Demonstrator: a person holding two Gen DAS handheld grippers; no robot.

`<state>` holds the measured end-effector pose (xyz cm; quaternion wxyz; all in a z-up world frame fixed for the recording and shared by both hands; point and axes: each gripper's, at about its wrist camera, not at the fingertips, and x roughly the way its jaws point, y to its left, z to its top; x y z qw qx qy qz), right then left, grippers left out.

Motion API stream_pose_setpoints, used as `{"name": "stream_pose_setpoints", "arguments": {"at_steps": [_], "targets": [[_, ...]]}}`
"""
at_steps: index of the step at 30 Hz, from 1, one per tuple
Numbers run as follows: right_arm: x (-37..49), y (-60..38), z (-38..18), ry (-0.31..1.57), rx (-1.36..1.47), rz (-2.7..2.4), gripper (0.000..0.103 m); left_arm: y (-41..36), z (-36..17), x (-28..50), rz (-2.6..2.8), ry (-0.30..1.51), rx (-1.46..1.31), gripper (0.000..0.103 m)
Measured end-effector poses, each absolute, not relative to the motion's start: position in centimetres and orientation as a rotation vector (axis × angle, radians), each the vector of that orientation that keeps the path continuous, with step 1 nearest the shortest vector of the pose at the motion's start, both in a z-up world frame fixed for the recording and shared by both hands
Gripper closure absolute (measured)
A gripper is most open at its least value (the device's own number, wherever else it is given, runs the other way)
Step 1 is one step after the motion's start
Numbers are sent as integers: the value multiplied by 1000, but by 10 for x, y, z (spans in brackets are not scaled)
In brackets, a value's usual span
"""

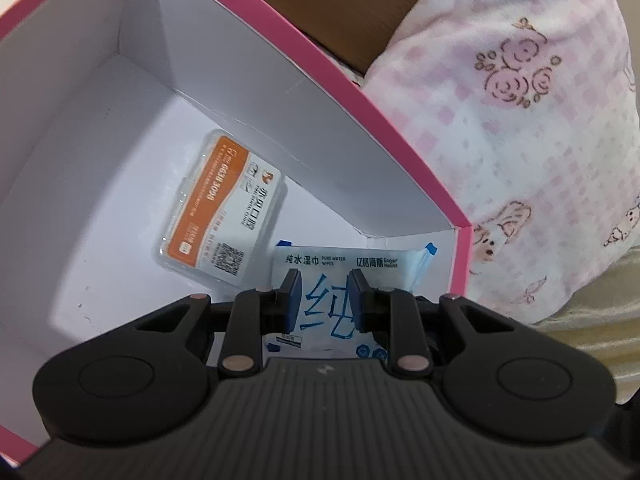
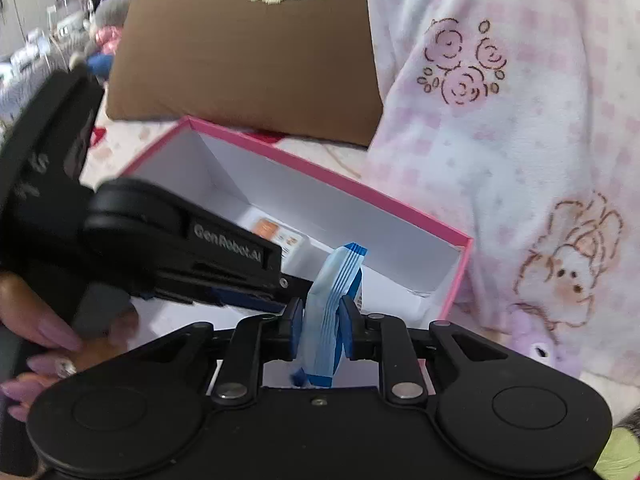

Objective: Organize objects
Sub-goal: 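Lower the wet-wipes pack into the pink box beside the clear box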

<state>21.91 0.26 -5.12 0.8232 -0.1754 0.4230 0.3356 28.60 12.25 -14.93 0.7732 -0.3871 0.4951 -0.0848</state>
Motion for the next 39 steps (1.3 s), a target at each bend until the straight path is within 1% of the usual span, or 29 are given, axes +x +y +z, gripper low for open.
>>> {"name": "stream_pose_setpoints", "arguments": {"at_steps": [6,11,16,23,25,29,33,35,39], "targets": [[224,3,-56,901,-339,690,81,121,-145,286,-184,1048,-754,79],[227,16,-64,924,-371,655,84,117,-140,285,-167,1048,-655,79],[241,23,-70,990,-300,632,85,126,-138,284,-159,1032,-644,79],[246,35,-80,1008,-302,562,85,141,-136,284,-135,1014,-670,79],[249,36,-85,1010,-309,529,90,143,-134,283,-126,1006,-660,78],[253,33,-93,1020,-317,512,91,147,-130,282,-102,998,-628,77],[249,24,-88,1048,-290,598,84,150,-129,281,-98,1013,-611,76],[245,22,-85,1059,-301,620,81,151,-127,280,-91,1011,-591,73],[237,28,-81,1049,-388,632,67,154,-124,279,-85,1012,-585,64]]}}
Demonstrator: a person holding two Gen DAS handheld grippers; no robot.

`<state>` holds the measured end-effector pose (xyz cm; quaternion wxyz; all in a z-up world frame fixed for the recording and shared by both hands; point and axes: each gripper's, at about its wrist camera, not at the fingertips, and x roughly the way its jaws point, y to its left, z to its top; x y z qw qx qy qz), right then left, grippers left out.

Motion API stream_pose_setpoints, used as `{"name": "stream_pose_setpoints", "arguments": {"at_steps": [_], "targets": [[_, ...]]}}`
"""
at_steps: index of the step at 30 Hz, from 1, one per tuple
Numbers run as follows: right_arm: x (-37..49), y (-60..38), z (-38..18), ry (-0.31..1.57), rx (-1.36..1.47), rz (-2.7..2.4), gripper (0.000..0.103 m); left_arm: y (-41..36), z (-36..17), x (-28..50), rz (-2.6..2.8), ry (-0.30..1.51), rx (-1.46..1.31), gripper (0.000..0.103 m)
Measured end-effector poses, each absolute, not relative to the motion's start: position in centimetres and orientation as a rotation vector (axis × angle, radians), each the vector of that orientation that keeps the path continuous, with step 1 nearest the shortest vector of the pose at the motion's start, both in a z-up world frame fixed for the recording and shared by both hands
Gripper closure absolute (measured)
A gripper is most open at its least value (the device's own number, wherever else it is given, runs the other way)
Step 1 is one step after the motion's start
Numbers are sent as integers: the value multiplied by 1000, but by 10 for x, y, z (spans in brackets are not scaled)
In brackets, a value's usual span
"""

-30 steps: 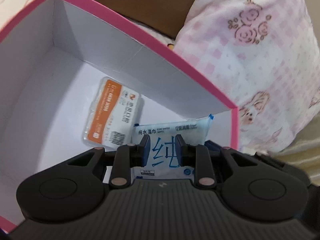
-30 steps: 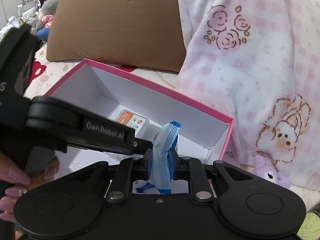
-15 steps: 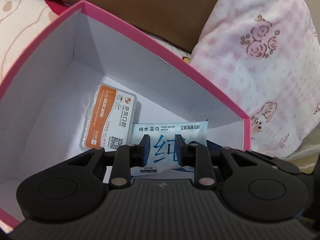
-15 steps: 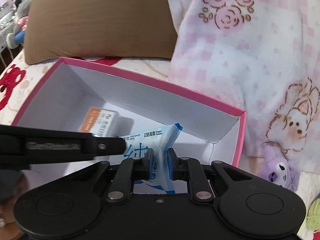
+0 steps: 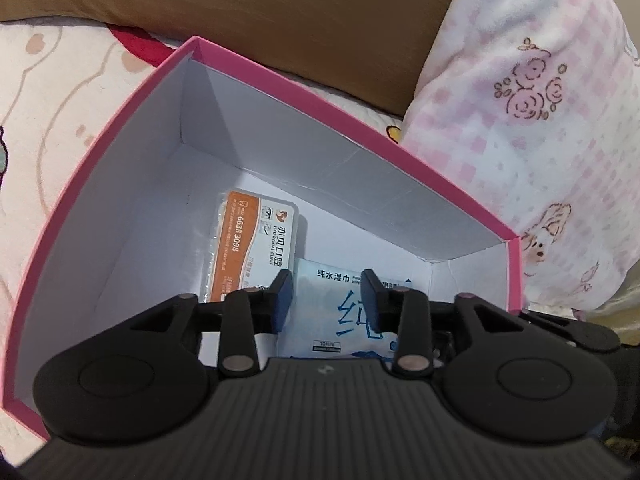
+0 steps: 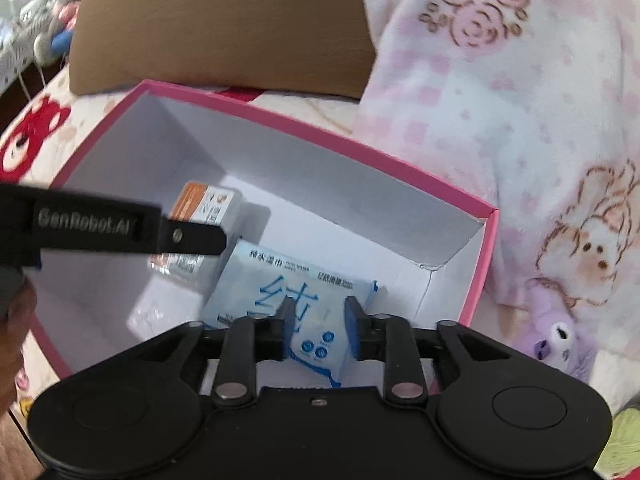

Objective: Organize objects
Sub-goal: 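Lower the wet-wipes pack into the pink box beside the clear box, then open the left gripper and release the wet-wipes pack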

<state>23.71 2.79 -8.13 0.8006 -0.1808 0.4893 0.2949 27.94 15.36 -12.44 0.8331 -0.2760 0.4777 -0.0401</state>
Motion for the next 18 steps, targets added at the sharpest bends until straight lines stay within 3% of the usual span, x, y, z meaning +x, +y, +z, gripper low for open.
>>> {"name": "stream_pose_setpoints", "arguments": {"at_steps": [6,12,18], "targets": [[232,46,-100,1208,-385,702,65,159,-121,278,-65,1014,-568,57],[231,72,-126,1320,-376,674,65,159,-120,279,-76,1007,-559,56],[239,78,-137,1329,-321,602,65,169,-122,279,-26,1007,-569,55]]}}
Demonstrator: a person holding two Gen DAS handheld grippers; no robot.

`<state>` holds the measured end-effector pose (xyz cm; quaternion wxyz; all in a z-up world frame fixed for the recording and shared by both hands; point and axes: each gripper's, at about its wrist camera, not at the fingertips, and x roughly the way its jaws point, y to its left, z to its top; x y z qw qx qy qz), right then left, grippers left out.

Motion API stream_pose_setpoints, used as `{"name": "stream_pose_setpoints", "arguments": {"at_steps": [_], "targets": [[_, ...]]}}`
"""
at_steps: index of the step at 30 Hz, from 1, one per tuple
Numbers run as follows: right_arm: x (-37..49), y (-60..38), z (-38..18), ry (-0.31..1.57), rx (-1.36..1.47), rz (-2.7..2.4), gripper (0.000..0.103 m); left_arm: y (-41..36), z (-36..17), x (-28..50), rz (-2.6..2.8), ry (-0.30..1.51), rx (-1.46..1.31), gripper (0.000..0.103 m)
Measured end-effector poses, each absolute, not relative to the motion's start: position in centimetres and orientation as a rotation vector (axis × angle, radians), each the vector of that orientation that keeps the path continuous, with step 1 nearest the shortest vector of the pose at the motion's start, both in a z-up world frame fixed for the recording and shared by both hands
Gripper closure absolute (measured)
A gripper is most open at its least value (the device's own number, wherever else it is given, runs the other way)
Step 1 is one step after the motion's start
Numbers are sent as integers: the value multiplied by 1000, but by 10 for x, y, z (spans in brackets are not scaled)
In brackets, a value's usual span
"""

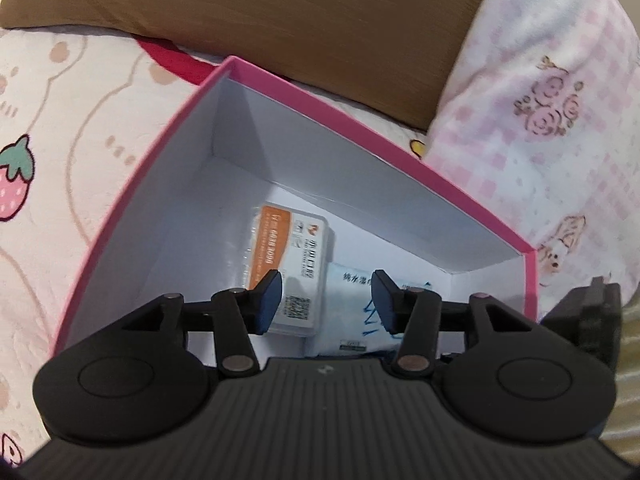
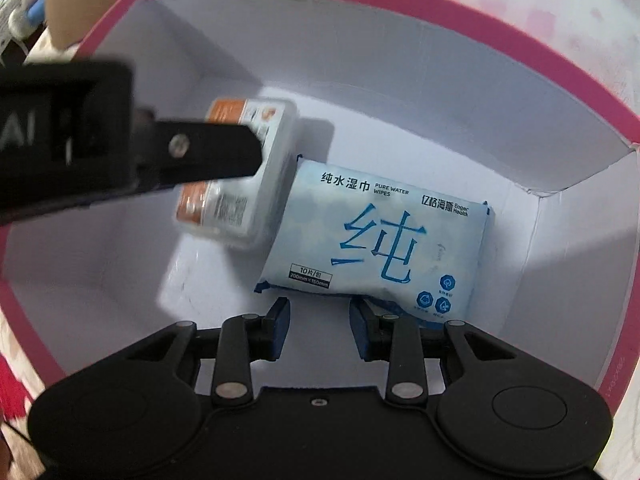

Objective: Organize objects
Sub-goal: 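Open the left gripper and release the wet-wipes pack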

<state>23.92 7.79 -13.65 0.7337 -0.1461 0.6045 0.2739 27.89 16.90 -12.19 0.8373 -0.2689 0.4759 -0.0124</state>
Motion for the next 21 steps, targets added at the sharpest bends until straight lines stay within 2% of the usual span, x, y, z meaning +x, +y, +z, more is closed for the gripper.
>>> {"name": "stream_pose_setpoints", "arguments": {"at_steps": [11,18,21], "targets": [[247,71,-130,1218,-175,644,65,171,-116,278,7,1012,-546,47],[217,29,-76,1069,-221,747,65,164,-96,266,7,1020,-486,39],[206,11,-51,1028,-224,760,61,158,-77,252,-5,998,-444,26]]}}
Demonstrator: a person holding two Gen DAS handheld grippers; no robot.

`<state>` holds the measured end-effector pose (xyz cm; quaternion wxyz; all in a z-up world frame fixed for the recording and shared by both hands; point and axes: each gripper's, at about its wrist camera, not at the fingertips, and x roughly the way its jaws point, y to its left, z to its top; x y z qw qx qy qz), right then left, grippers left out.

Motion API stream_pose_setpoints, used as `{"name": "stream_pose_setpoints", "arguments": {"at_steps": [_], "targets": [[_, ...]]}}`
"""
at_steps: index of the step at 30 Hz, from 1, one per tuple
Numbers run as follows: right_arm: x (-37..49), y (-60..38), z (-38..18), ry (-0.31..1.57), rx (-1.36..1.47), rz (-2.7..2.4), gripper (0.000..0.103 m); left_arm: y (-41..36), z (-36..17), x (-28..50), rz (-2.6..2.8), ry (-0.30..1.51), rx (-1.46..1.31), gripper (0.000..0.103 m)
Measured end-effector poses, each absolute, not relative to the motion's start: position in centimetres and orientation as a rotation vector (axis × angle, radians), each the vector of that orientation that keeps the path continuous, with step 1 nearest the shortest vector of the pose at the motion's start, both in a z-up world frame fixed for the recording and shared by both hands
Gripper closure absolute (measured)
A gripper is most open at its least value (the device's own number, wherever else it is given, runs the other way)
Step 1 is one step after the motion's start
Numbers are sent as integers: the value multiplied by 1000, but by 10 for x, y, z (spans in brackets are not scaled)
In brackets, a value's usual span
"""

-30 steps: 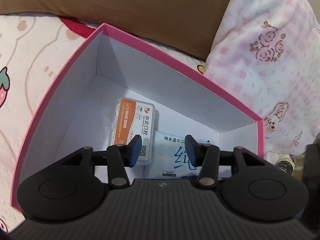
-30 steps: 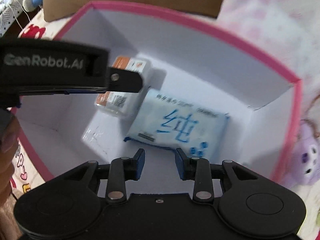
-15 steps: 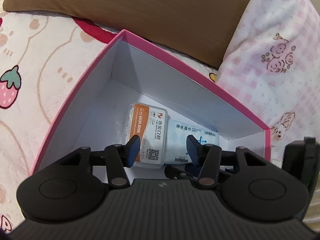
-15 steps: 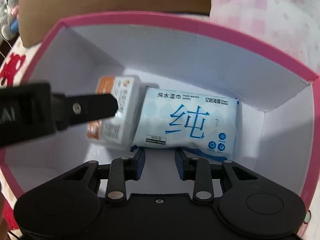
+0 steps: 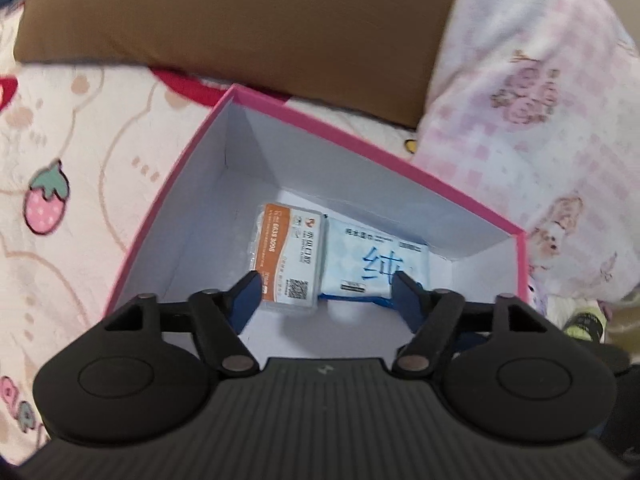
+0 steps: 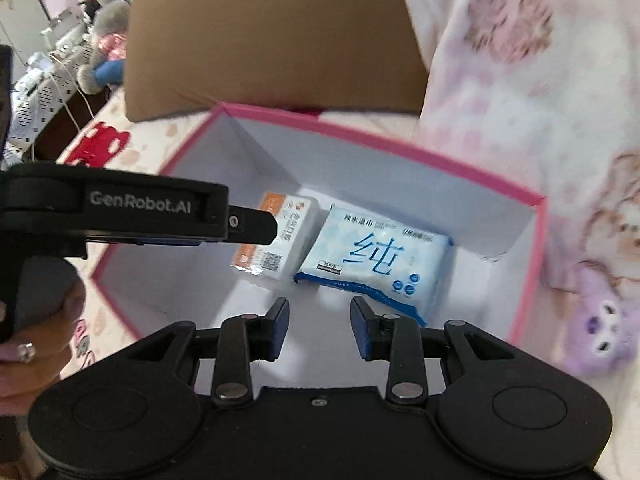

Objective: Organize objects
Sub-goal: 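Open the left gripper and release the wet-wipes pack, then withdraw the left tool and move it toward the white packet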

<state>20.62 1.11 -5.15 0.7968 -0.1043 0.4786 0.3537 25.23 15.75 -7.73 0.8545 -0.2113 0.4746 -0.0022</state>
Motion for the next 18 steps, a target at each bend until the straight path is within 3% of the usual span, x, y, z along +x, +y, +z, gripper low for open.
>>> {"name": "stream_pose_setpoints", "arguments": {"at_steps": [1,9,18], "targets": [[201,7,-45,1008,-231,756,59,155,-71,247,-12,988,-431,21],[162,-12,7,919,-266,757,37,143,-11,203,-39,970,-350,9],[119,-33,48,827,-311,757,25,134,50,155,-82,972,-288,6]]}}
